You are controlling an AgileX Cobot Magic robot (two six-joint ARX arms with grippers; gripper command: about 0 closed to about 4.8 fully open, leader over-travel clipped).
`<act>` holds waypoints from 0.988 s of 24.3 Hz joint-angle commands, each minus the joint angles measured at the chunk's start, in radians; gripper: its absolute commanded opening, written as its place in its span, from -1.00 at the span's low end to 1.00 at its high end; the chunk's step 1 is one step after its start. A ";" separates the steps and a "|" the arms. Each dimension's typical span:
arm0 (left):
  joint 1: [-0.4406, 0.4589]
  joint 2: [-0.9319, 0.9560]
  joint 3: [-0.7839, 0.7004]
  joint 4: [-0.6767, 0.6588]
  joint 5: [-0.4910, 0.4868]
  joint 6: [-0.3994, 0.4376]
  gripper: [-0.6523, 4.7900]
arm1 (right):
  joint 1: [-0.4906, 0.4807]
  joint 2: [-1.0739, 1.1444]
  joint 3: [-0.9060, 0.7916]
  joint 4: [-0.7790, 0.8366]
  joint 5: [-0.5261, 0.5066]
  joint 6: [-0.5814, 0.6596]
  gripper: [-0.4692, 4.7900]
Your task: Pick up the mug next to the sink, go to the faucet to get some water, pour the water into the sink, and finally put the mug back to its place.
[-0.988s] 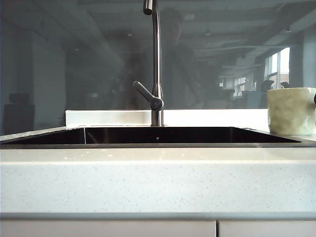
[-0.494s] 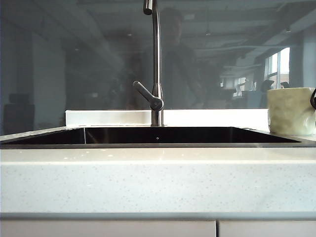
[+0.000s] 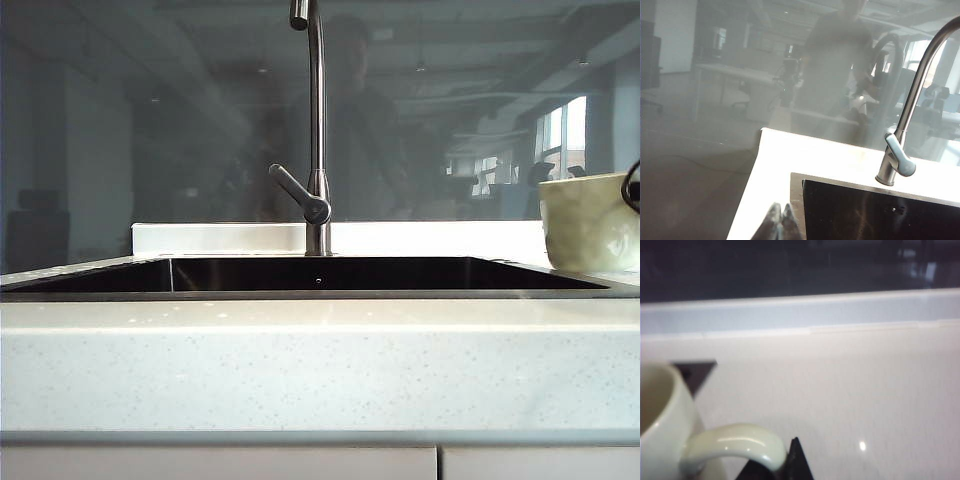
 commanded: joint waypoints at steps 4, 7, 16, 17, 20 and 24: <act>0.001 0.036 0.021 0.018 0.005 0.005 -0.78 | -0.002 -0.011 -0.002 0.101 0.013 0.060 -0.84; 0.001 0.154 0.108 0.021 0.041 0.084 -0.78 | 0.001 -0.067 0.000 0.110 0.007 0.179 -0.84; 0.001 1.200 0.678 0.563 0.475 -0.013 -0.77 | 0.249 -0.350 0.226 -0.463 -0.040 0.289 -0.84; 0.001 1.263 0.729 0.599 0.516 -0.050 -0.75 | 0.279 -0.352 0.266 -0.509 -0.040 0.289 -0.84; -0.014 1.585 1.054 0.661 0.720 -0.221 0.02 | 0.382 -0.326 0.433 -0.700 0.001 0.282 -0.84; -0.048 1.882 1.434 0.650 0.840 -0.416 0.85 | 0.457 -0.249 0.589 -0.793 0.013 0.276 -0.84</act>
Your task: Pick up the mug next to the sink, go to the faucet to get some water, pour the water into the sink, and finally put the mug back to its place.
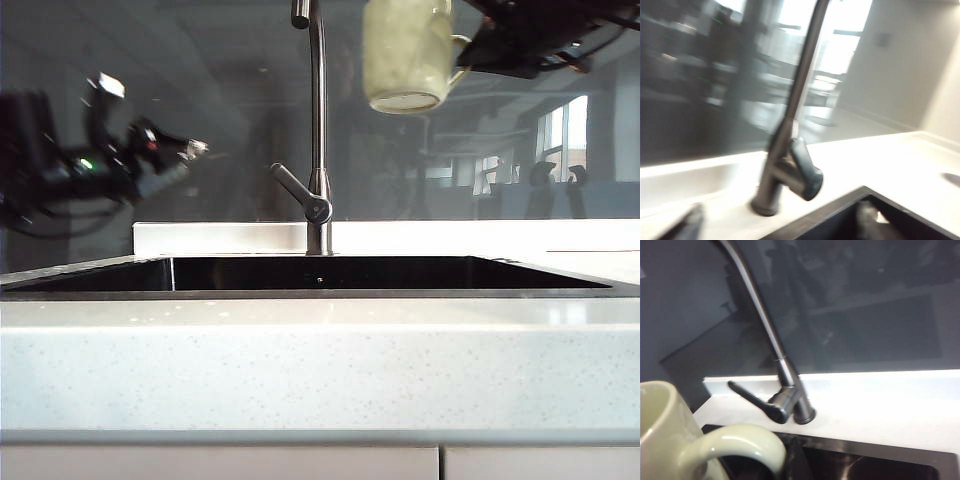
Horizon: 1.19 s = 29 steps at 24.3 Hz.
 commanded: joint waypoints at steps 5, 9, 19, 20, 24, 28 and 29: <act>-0.063 0.316 0.487 -0.068 0.105 -0.200 1.00 | 0.077 0.124 0.175 0.004 0.027 -0.013 -0.84; -0.097 0.415 0.686 -0.170 0.091 -0.188 1.00 | 0.104 0.183 0.249 -0.011 0.040 -0.013 -0.84; -0.159 0.443 0.866 -0.354 0.079 -0.057 1.00 | 0.156 0.332 0.462 -0.066 0.096 -0.064 -0.84; -0.163 0.443 0.866 -0.351 0.078 -0.054 1.00 | 0.159 0.340 0.473 -0.061 0.096 -0.064 -0.84; -0.172 0.443 0.865 -0.345 0.100 -0.039 1.00 | 0.166 0.382 0.542 -0.063 0.121 -0.064 -0.84; -0.174 0.442 0.865 -0.344 0.140 -0.042 1.00 | 0.166 0.397 0.573 -0.061 0.135 -0.064 -0.84; -0.174 0.442 0.865 -0.344 0.150 -0.043 1.00 | 0.166 0.397 0.574 -0.057 0.143 -0.064 -0.84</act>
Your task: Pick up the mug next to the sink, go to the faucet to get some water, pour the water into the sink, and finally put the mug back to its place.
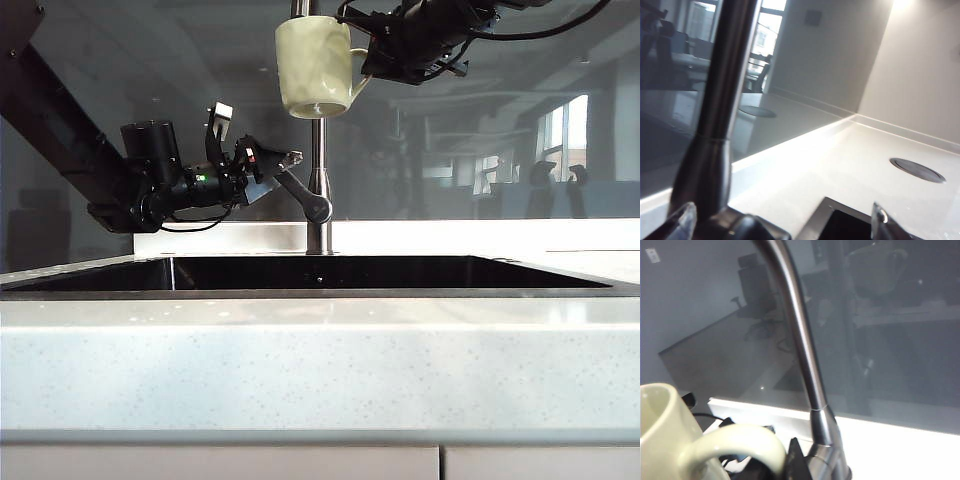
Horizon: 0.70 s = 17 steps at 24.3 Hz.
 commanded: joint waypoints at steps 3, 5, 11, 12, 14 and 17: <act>-0.003 -0.008 0.006 0.018 0.062 -0.002 1.00 | 0.002 -0.013 0.018 0.080 0.023 0.012 -0.84; -0.003 -0.008 0.006 0.039 0.064 -0.030 1.00 | 0.002 -0.013 0.018 0.082 0.023 0.012 -0.84; -0.001 -0.008 0.006 0.157 0.092 -0.123 1.00 | 0.002 -0.013 0.018 0.088 0.023 0.012 -0.84; -0.001 -0.008 0.006 0.179 0.103 -0.135 1.00 | 0.001 -0.013 0.018 0.087 0.023 0.012 -0.84; 0.000 -0.008 0.006 0.211 0.129 -0.165 1.00 | 0.001 -0.013 0.018 0.087 0.023 0.012 -0.84; 0.000 -0.008 0.006 0.223 0.169 -0.205 1.00 | 0.001 -0.013 0.018 0.087 0.022 0.012 -0.84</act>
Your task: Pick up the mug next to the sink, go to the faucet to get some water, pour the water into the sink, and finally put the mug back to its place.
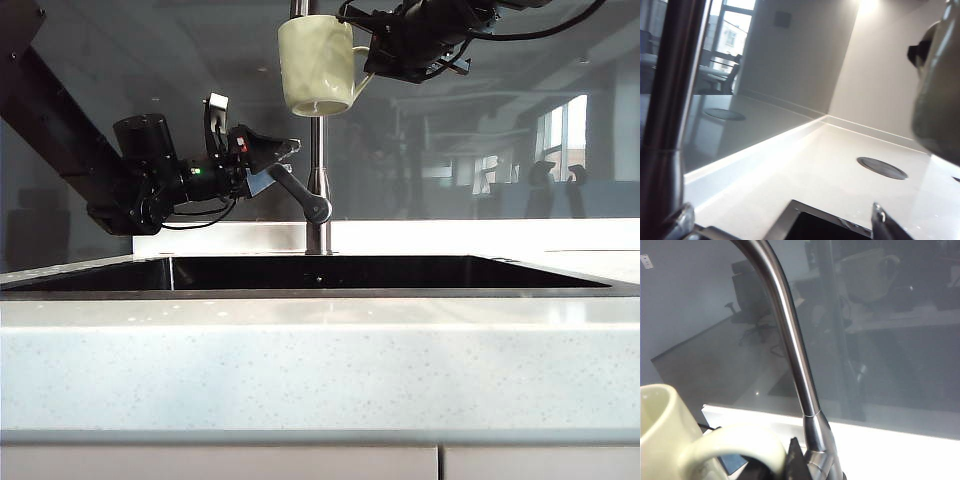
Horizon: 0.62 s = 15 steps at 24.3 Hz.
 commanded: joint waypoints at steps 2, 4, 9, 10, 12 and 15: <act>-0.001 -0.011 0.006 0.072 0.099 -0.063 1.00 | 0.002 -0.015 0.016 0.070 0.001 0.012 -0.84; -0.001 -0.011 0.005 0.072 0.141 -0.079 1.00 | 0.002 -0.015 0.016 0.070 0.001 0.012 -0.84; 0.000 -0.011 0.006 0.072 0.157 -0.076 1.00 | 0.002 -0.015 0.016 0.069 0.001 0.012 -0.84; 0.000 -0.011 0.005 0.072 0.154 -0.072 1.00 | 0.002 -0.015 0.016 0.069 0.000 0.012 -0.84; 0.002 -0.011 0.006 0.072 0.151 -0.057 1.00 | 0.002 -0.015 0.016 0.069 -0.002 0.012 -0.84; 0.005 -0.011 0.006 0.069 0.137 -0.016 1.00 | 0.002 -0.015 0.016 0.065 -0.002 0.012 -0.84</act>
